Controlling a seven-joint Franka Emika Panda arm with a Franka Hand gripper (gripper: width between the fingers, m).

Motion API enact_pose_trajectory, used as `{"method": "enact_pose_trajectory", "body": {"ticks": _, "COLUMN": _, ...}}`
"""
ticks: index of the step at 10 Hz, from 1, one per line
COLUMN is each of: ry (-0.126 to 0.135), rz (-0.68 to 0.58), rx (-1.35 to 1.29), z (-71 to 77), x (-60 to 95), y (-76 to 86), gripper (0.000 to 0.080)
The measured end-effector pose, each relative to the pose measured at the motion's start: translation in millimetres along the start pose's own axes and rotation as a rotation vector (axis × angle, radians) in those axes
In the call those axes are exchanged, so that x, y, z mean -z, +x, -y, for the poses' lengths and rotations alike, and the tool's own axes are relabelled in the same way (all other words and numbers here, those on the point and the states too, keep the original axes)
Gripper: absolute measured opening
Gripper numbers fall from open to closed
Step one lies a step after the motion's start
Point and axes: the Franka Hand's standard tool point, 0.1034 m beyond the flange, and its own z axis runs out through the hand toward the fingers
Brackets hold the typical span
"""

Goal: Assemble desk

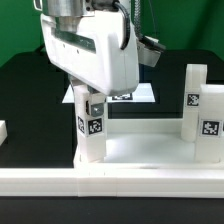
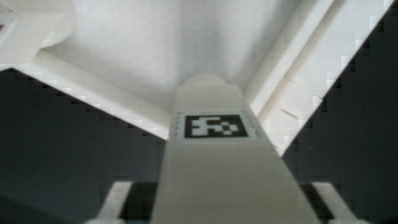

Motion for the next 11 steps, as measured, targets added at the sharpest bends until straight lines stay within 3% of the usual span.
{"method": "enact_pose_trajectory", "body": {"ticks": 1, "ry": -0.008, "rz": 0.005, "rx": 0.048, "z": -0.5, "x": -0.1, "y": -1.4, "gripper": 0.0527}}
{"method": "enact_pose_trajectory", "body": {"ticks": 2, "ry": -0.008, "rz": 0.005, "rx": 0.122, "z": 0.8, "x": 0.4, "y": -2.6, "gripper": 0.0527}}
{"method": "enact_pose_trajectory", "body": {"ticks": 3, "ry": -0.007, "rz": 0.005, "rx": 0.272, "z": 1.1, "x": 0.5, "y": -2.5, "gripper": 0.0613}}
{"method": "enact_pose_trajectory", "body": {"ticks": 8, "ry": -0.004, "rz": 0.007, "rx": 0.813, "z": 3.0, "x": 0.0, "y": -5.1, "gripper": 0.0649}}
{"method": "enact_pose_trajectory", "body": {"ticks": 11, "ry": -0.003, "rz": 0.007, "rx": 0.997, "z": 2.1, "x": 0.3, "y": -5.0, "gripper": 0.0649}}
